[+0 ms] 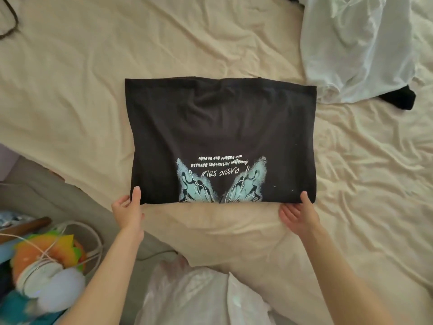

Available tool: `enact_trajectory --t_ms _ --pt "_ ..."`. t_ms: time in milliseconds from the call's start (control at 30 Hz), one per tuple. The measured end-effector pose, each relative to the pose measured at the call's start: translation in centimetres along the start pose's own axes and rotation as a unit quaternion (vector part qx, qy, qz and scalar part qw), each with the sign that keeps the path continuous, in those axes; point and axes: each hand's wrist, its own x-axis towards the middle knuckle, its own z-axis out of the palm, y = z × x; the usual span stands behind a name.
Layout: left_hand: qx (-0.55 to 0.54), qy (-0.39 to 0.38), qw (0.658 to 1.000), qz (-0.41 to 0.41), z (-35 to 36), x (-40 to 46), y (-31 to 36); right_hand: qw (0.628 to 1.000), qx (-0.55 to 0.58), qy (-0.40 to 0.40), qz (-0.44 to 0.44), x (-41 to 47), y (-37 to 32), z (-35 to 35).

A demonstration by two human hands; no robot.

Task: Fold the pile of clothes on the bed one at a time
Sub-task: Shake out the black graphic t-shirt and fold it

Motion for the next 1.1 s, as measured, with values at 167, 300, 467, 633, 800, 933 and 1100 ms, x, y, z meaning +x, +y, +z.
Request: enact_trajectory --t_ms 167,300,467,633,800,933,1100 --pt "-0.115 -0.125 0.985 -0.031 -0.3 -1.1 0.4 0.989 0.143 -0.026 -0.007 -0.4 -2.2 1.7" --pt "-0.118 -0.037 0.992 0.025 -2.1 -0.8 1.4 0.988 0.140 0.014 -0.068 -0.9 -2.9 -0.2" --pt "-0.104 -0.011 0.994 -0.013 -3.6 -1.0 -0.1 0.990 0.114 0.055 -0.062 -0.5 -2.2 -3.1" --pt "-0.063 -0.019 0.998 -0.019 -3.3 -0.9 -1.8 0.993 0.087 0.062 -0.050 0.4 -0.8 -3.4" --pt "-0.024 0.005 0.999 -0.031 -4.2 0.2 -2.2 0.991 0.077 0.088 -0.064 0.5 -0.6 -2.8" --pt "0.082 0.000 0.996 0.038 -3.9 0.7 -1.9 0.938 -0.193 0.210 -0.195 0.2 -0.7 -2.7" --pt "0.206 -0.068 0.958 0.190 -1.7 1.4 1.1 0.640 -0.518 0.121 -0.554 -1.4 2.0 -0.3"
